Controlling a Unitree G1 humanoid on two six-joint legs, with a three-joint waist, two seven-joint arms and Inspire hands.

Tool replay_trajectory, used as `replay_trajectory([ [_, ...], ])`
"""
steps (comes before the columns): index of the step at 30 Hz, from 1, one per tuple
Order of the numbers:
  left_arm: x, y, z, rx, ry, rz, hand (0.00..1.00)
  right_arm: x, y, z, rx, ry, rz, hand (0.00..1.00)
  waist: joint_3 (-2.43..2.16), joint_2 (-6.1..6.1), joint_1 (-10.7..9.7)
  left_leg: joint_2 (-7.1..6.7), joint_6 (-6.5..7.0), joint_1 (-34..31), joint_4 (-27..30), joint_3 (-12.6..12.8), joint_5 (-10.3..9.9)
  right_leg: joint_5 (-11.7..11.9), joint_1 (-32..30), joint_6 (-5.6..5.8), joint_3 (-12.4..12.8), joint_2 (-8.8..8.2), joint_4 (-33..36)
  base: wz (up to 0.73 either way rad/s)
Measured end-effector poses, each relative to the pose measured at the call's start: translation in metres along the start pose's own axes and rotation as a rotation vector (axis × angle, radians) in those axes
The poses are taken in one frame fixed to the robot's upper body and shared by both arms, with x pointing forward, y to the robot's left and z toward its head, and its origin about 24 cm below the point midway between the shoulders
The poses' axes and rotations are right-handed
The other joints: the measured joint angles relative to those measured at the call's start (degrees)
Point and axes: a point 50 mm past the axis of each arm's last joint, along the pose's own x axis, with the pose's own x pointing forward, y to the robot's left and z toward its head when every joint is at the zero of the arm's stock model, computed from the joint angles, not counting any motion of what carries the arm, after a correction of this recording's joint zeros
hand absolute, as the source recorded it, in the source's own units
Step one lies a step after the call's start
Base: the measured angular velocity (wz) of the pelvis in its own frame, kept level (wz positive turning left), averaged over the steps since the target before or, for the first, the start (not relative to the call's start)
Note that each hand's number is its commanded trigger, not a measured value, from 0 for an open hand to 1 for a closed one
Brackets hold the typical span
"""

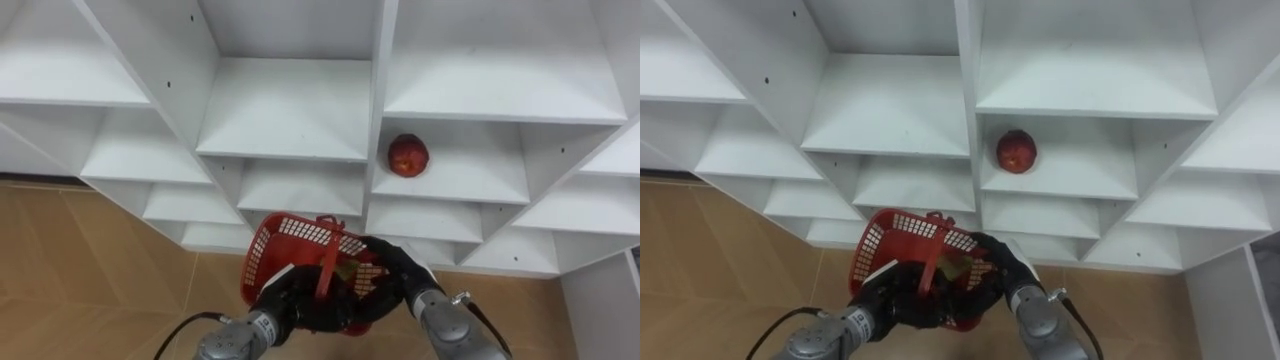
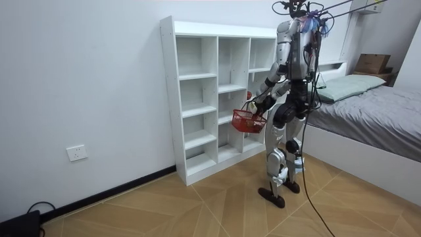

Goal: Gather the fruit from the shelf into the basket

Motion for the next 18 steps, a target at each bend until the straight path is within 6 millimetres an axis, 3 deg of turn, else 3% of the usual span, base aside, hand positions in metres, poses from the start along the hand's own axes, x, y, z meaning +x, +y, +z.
replay_trajectory([
  [13, 0.0003, 0.0005, 0.0010, 0.002, -0.001, -0.003, 1.00, -0.0002, -0.0008, -0.0002, 0.008, 0.000, 0.007, 0.00, -0.03, 0.04, -0.2, 0.00, 0.00, -0.5, 0.4, 0.2, 0.0, 0.0, -0.3, -0.03, -0.1, -0.03, 0.0, 0.00],
  [18, -0.0005, 0.0005, -0.0009, -0.002, 0.004, -0.001, 1.00, -0.0006, 0.0003, -0.0010, -0.017, 0.001, 0.017, 0.00, 0.02, -0.68, 0.0, 0.02, 0.00, 0.1, 0.3, 1.3, 0.0, 0.0, -0.1, -0.03, 0.3, -0.01, 0.1, -0.08],
])
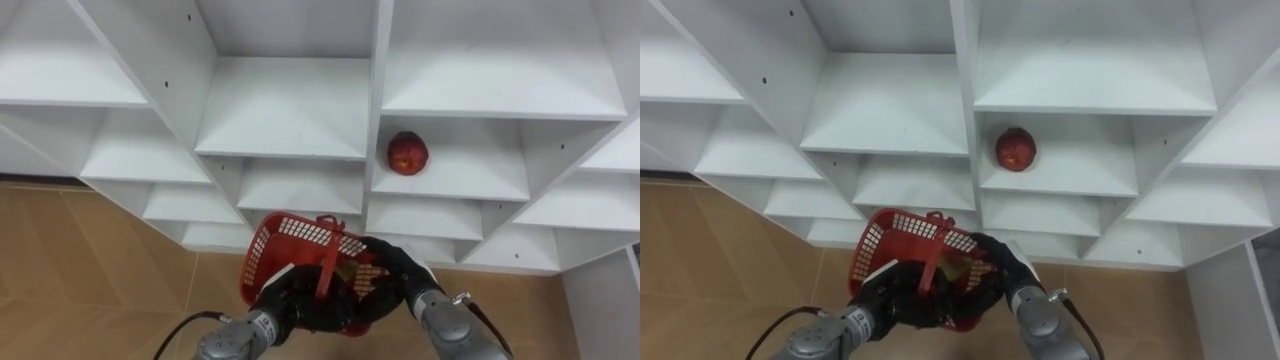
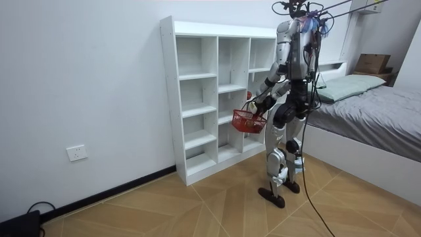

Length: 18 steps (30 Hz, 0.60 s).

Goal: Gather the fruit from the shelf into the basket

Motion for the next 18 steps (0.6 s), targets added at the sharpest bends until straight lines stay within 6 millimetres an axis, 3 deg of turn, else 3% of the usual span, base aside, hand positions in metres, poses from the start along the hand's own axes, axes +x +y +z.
replay_trajectory([
  [10, -0.010, 0.013, -0.014, -0.046, 0.027, 0.059, 1.00, -0.013, -0.005, -0.001, 0.010, -0.065, 0.019, 0.00, -0.16, -1.01, -0.5, 0.00, 0.00, 3.9, -1.1, 0.3, 0.0, 0.1, 3.7, 0.06, 0.4, 0.33, -1.3, -0.01],
  [18, -0.027, 0.025, -0.035, -0.098, 0.069, 0.144, 1.00, -0.033, -0.008, 0.006, -0.016, -0.164, 0.004, 0.00, -1.04, -2.52, -1.7, 0.07, -0.25, 7.8, -2.9, 1.9, -0.2, 0.0, 6.0, 0.12, 2.6, 0.85, -2.1, -0.11],
])
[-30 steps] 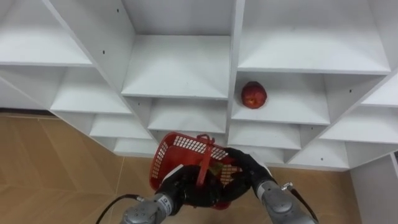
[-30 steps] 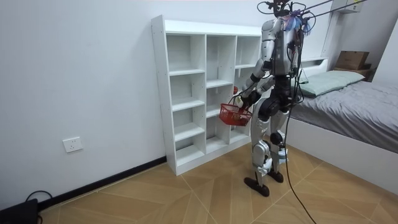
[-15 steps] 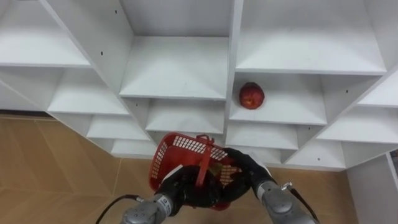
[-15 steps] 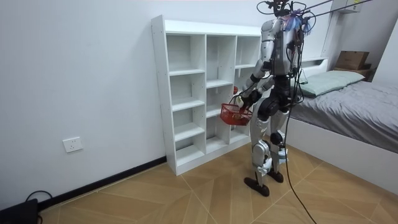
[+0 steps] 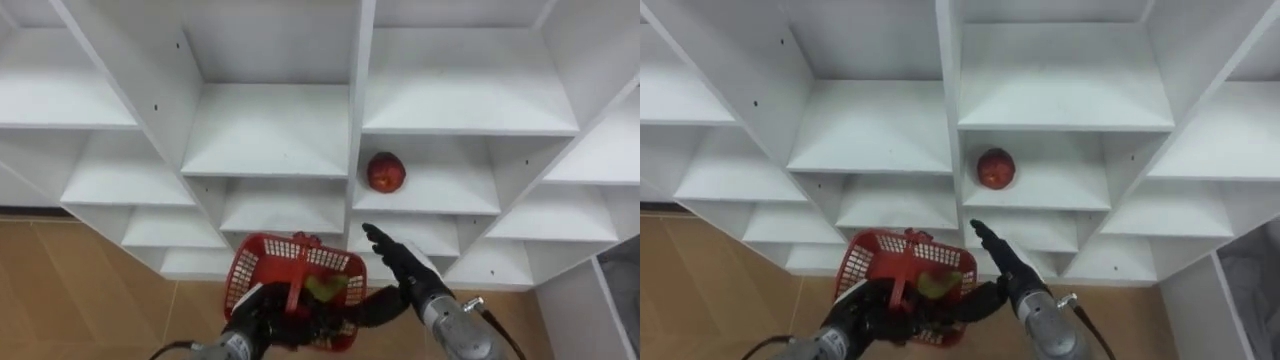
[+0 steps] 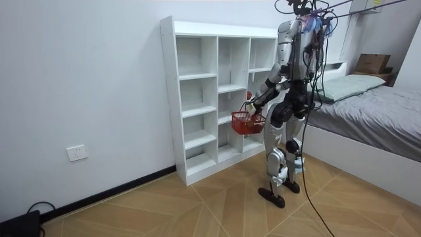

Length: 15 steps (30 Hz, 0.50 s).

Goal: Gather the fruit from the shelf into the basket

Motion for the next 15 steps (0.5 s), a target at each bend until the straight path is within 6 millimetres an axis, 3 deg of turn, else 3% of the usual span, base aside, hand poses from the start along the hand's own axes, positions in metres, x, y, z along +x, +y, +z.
replay_trajectory([
  [8, -0.003, 0.007, 0.004, -0.031, -0.031, 0.039, 1.00, -0.009, -0.009, 0.009, 0.029, -0.058, -0.063, 0.00, -0.11, -0.83, -0.5, 0.08, -0.11, 3.0, -1.2, 0.1, -0.2, 0.0, 2.2, 0.06, 0.2, 0.48, 0.0, -0.03],
  [15, -0.005, 0.008, 0.008, -0.031, -0.049, 0.047, 1.00, -0.013, -0.021, 0.023, 0.050, -0.124, -0.130, 0.00, 0.16, -1.11, -0.5, 0.29, -0.23, 4.7, -1.3, 0.1, -0.6, 0.0, 4.2, 0.05, 0.1, 0.40, -0.8, 0.00],
])
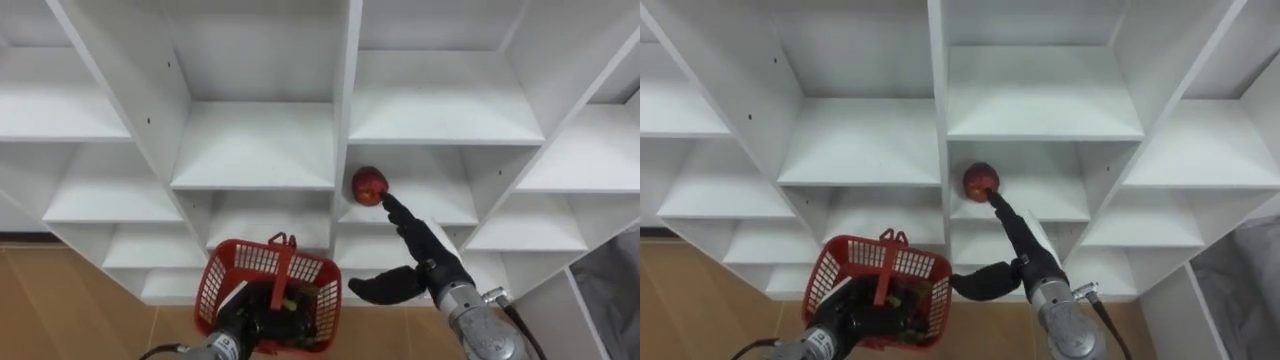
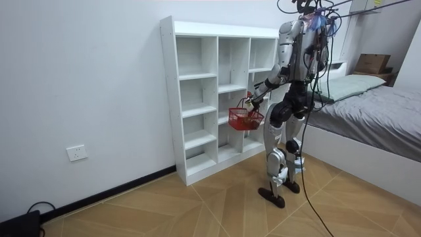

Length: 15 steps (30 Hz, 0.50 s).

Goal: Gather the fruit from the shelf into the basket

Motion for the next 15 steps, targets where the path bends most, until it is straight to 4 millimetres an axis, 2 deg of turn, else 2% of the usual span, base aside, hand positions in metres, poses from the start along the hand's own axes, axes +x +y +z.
replay_trajectory([
  [13, -0.005, 0.008, -0.004, -0.013, 0.006, 0.036, 1.00, -0.001, -0.004, -0.003, 0.006, 0.011, -0.024, 0.00, 0.08, 0.00, 0.0, 0.14, -0.09, 1.6, 0.0, 0.0, -0.6, 0.0, 2.2, 0.00, 0.1, 0.17, -1.1, 0.00],
  [15, -0.006, 0.013, -0.003, -0.014, 0.000, 0.053, 1.00, -0.002, -0.004, -0.003, 0.013, 0.013, -0.027, 0.00, 0.24, -0.32, 0.1, 0.16, -0.16, 2.2, 0.0, -0.3, -0.6, -0.1, 2.9, 0.00, 0.1, 0.21, -1.2, 0.00],
])
